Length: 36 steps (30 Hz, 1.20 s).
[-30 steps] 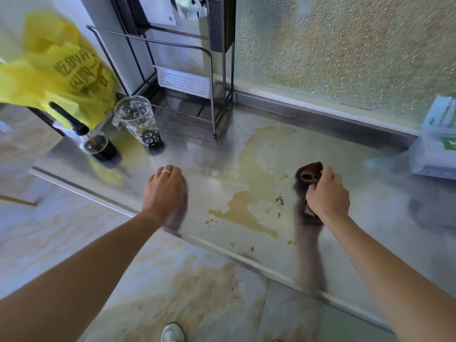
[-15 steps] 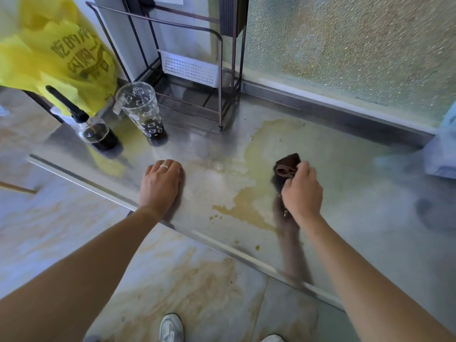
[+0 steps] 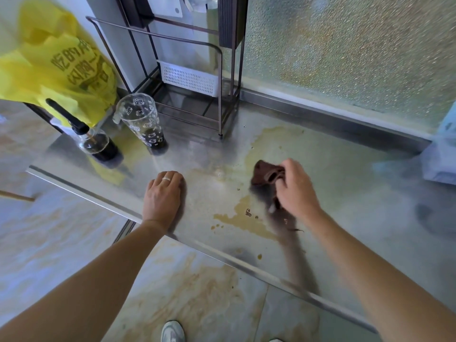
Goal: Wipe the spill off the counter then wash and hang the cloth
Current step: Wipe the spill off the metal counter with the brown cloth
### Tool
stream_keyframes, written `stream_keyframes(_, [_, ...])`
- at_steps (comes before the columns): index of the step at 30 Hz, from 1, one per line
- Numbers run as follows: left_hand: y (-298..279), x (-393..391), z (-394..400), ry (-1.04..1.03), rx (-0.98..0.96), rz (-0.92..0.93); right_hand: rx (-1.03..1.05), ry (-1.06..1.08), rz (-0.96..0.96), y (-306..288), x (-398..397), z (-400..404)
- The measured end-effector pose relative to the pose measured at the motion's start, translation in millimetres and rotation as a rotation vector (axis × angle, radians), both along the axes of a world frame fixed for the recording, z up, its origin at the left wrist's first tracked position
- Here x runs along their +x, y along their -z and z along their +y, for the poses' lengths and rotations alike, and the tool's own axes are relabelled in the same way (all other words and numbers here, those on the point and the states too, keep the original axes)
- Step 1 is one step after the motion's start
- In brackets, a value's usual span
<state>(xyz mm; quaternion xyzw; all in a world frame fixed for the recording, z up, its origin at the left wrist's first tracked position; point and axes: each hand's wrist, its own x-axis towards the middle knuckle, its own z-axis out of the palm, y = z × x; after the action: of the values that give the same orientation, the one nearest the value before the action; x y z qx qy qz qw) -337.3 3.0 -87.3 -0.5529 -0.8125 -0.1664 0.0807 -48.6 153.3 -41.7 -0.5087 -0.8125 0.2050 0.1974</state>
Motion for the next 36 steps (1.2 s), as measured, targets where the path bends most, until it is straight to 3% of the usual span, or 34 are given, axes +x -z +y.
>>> stream_keyframes(4, [4.3, -2.7, 0.7, 0.013, 0.012, -0.004, 0.187, 0.205, -0.053, -12.2, 56.2, 49.2])
stream_keyframes(8, [8.2, -5.4, 1.4, 0.006, 0.005, 0.009, 0.001, 0.443, -0.222, -2.1, 92.3, 88.1])
stream_keyframes(12, [7.4, -4.8, 2.9, 0.008, -0.008, 0.017, -0.076, 0.493, -0.272, 13.6, 75.8, 102.2])
stream_keyframes(28, [8.8, -5.2, 4.2, -0.016, -0.031, 0.043, 0.024, 0.463, -0.229, 20.1, 18.2, 127.7])
stream_keyframes(36, [3.2, -3.0, 3.0, 0.005, -0.054, 0.023, 0.064, 0.142, -0.209, 16.6, -11.3, 94.1])
